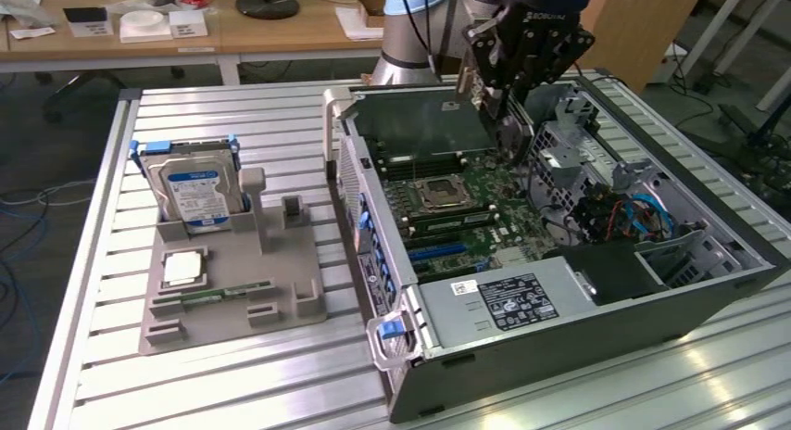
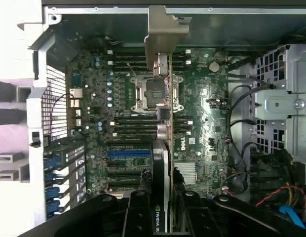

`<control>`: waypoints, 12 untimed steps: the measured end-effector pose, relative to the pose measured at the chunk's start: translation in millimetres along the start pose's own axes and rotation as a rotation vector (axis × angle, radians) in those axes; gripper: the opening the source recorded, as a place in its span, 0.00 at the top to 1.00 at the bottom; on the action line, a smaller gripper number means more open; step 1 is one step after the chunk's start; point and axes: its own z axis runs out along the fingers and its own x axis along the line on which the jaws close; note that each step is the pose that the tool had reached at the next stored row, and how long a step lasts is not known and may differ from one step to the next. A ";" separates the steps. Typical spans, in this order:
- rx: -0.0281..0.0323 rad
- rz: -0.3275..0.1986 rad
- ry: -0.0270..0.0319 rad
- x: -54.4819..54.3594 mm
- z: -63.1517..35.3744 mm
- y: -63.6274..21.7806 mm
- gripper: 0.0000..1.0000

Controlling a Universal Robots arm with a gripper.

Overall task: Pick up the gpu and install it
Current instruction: 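Pick up the gpu and move the gpu toward the slot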

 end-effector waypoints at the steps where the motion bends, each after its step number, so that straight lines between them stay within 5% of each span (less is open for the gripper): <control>1: -0.0001 0.000 0.0000 -3.8 0.1 0.2 0.73; 12: -0.0001 0.000 0.0000 -42.3 1.1 1.9 0.73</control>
